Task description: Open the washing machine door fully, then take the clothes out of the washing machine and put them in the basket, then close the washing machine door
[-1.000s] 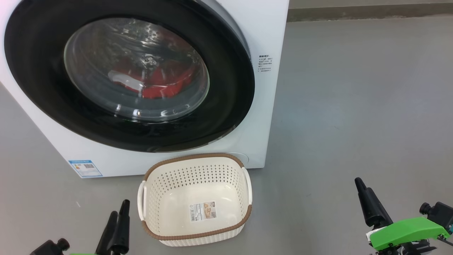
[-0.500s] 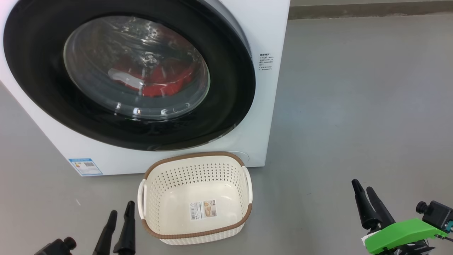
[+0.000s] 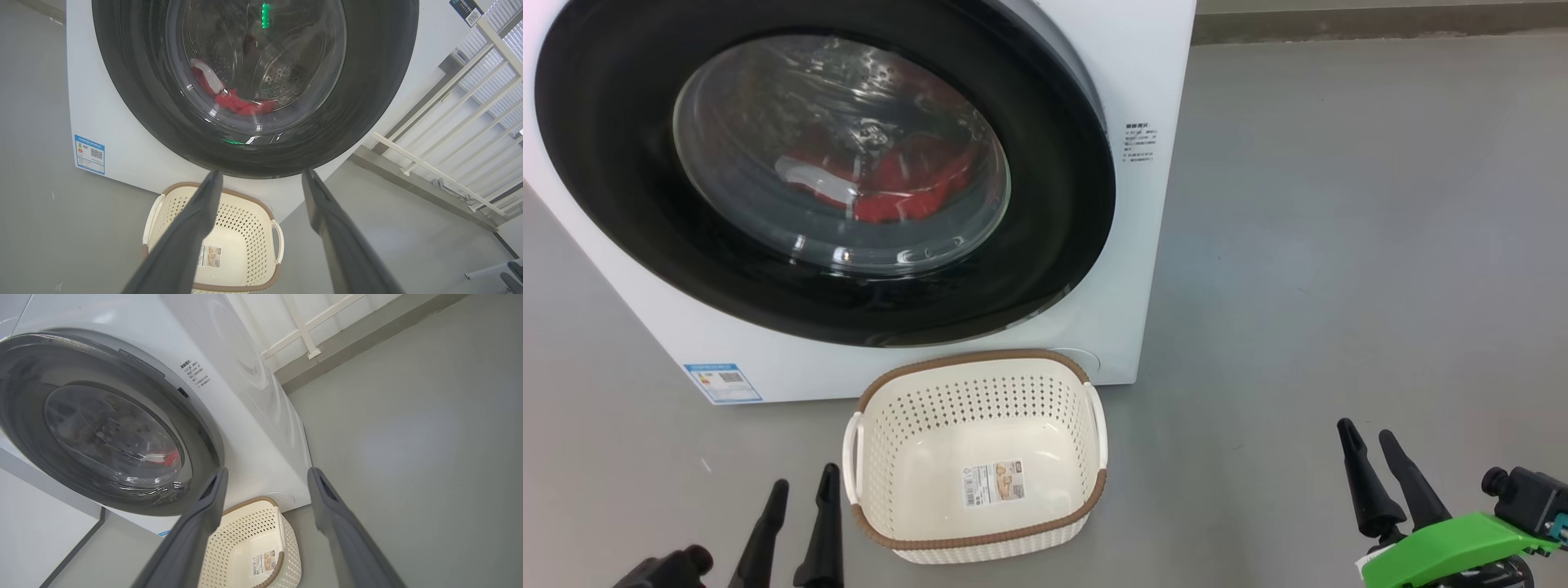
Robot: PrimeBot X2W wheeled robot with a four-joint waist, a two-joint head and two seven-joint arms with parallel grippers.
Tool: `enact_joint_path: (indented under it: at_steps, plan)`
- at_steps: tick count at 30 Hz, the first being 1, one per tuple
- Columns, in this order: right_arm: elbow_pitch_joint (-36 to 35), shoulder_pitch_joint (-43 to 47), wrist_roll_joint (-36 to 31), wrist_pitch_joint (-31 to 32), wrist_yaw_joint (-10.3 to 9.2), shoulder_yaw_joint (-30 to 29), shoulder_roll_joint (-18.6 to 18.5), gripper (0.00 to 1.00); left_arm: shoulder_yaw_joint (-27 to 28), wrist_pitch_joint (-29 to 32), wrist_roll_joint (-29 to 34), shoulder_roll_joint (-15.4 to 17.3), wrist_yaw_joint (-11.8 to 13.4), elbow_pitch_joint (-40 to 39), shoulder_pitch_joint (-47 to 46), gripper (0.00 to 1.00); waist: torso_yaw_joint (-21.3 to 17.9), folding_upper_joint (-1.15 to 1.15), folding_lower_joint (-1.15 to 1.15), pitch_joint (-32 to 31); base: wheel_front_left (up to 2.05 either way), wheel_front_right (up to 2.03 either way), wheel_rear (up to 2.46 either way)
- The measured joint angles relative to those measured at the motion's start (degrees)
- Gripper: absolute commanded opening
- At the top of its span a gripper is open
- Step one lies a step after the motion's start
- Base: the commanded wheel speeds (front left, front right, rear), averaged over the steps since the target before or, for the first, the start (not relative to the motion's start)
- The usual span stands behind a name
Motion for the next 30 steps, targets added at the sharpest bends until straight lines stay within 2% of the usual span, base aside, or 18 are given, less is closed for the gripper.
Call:
enact_joint_path:
  at_steps: [30]
  plan:
    - [-1.5,1.8,-16.7,-4.9,0.00,0.1,-1.3,1.00,-0.4,-4.7,20.6,0.3,1.5,-1.4,2.0,1.00,-0.5,0.00,0.00,0.3,0.00,0.00,0.00]
